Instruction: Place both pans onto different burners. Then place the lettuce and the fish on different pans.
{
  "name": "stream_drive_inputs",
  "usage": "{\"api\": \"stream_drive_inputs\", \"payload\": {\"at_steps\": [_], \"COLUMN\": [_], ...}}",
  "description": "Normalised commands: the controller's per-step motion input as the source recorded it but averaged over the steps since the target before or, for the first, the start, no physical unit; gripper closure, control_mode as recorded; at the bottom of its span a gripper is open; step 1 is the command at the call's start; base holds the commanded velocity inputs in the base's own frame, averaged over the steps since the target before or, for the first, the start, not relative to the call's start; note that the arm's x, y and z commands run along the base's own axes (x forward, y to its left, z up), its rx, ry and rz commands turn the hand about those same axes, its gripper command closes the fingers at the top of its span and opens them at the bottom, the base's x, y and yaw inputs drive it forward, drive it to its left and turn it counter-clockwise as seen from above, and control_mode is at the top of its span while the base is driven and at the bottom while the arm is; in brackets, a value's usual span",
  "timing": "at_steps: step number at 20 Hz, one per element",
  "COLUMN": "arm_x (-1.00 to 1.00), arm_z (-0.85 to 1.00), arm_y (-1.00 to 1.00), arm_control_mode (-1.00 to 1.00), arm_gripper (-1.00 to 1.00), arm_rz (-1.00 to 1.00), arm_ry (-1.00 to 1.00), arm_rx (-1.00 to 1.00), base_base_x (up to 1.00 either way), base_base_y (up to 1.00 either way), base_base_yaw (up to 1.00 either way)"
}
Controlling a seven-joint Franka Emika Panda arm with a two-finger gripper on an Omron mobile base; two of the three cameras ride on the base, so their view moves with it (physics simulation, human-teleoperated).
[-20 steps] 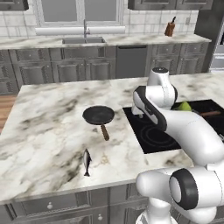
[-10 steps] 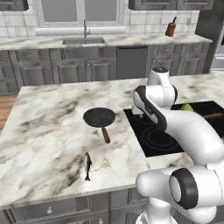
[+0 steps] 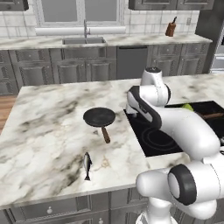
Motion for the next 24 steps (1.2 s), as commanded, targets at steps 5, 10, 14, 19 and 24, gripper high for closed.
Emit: {"api": "stream_drive_inputs", "payload": {"at_steps": [5,10,14,19,24], "arm_x": [0.11,0.10,0.07,0.10,0.14], "arm_z": [-0.04,-0.21,-0.32,-0.28,-0.21], "arm_y": [0.39,0.34,0.31,0.33,0.32], "arm_control_mode": [-1.00,-1.00,-1.00,-1.00,-1.00], "arm_gripper": [-1.00,-1.00,-1.00,-1.00,-1.00], "arm_rz": [0.00,0.00,0.00,0.00,0.00], "arm_ry": [0.00,0.00,0.00,0.00,0.00], "arm_rx": [0.00,0.00,0.00,0.00,0.00], "base_base_x": [0.00,0.00,0.00,0.00,0.00], "base_base_y": [0.00,0.00,0.00,0.00,0.00], "base_base_yaw": [0.00,0.00,0.00,0.00,0.00]}}
